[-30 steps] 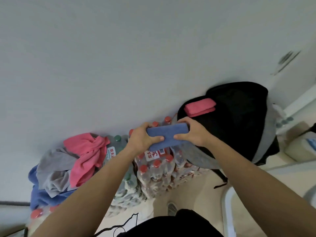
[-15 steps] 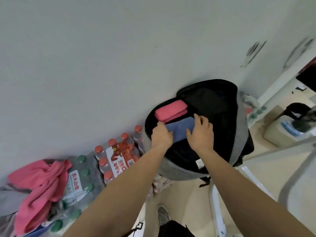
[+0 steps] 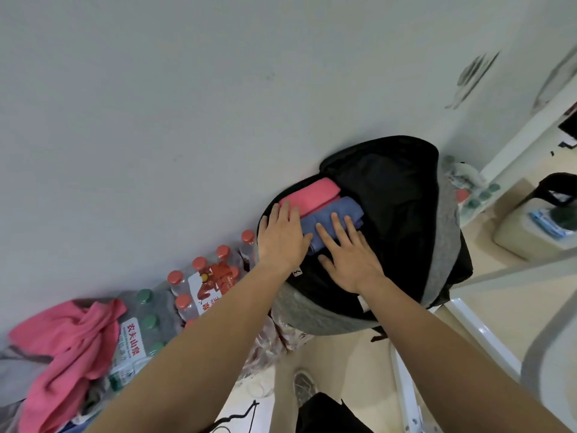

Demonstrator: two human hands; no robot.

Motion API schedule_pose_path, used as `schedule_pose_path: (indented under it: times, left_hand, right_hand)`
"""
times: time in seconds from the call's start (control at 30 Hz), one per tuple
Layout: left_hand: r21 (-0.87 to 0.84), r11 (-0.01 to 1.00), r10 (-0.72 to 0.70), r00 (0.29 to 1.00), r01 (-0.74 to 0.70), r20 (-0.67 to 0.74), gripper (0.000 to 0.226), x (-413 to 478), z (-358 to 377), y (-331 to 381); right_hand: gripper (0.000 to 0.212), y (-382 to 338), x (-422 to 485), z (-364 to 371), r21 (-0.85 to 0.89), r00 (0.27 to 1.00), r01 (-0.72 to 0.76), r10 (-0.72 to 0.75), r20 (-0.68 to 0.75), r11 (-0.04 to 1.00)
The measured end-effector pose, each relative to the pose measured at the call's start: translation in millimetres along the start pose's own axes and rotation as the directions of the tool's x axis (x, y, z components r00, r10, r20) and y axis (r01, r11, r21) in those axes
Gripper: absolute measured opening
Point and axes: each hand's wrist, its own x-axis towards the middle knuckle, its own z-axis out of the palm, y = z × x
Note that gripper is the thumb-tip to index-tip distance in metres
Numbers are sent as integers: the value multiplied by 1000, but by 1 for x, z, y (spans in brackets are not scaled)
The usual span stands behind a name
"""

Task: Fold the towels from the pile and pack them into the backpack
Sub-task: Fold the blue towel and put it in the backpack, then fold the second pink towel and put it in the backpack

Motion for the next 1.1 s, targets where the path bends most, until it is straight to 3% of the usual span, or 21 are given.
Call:
schedule_pose_path:
  times: [0.1,0.23,0.3,0.5,0.77,0.87,1.1]
  left_hand:
    - [43,999,20,997,-24,81,63,8,6,-6]
    - [95,993,53,989,-66,136,58,5,15,-5]
    - [108,991,66,989,-81,134,59,5,16,-6]
    - [232,963,105,983,-138,152,61,11,18,-11]
    - [220,967,86,978,-129,192,60,22,18,-5]
    - [178,973,123,980,-150,154,60,15,6,-12]
    - [-13,997,77,997,-78,-16,57,-34,-55,-67]
  right_hand:
    - [81,0,8,-8,-49,998,5,-2,68,999]
    - [61,-2,10,-22,-78,981,47,-61,-185,996]
    - [56,-1,21,-28,-60,969,90,-101,-224,994]
    - [60,3,57,-21,-96,989,119,-127,-82,988]
    - [60,7,70,-18,-100,994,106,-109,-26,989]
    - [62,-2,66,-34,-90,997,81,-81,6,993]
    - [65,-63,34,-83,-10,987,95,-96,-131,995]
